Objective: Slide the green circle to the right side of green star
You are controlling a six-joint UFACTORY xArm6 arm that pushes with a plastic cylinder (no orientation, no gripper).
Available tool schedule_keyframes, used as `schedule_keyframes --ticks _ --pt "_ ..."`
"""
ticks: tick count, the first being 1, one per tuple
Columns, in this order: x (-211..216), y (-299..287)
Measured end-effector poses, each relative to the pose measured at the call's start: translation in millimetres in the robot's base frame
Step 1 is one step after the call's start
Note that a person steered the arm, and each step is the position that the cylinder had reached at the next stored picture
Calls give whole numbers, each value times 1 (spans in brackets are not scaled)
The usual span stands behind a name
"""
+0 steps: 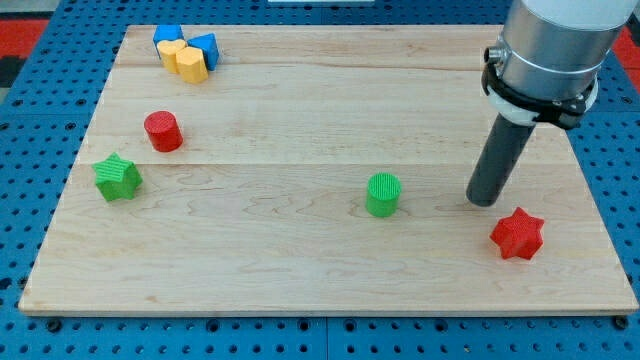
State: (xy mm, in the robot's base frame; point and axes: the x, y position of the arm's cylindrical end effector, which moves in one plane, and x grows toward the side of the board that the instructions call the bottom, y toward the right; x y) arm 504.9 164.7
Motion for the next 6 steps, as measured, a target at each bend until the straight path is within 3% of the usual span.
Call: schedule_keyframes --ticks 2,3,4,5,6 --pt "27 -72" --pt "15 -125" --pt "-10 -94" --pt "-15 -26" --pt "-18 -63"
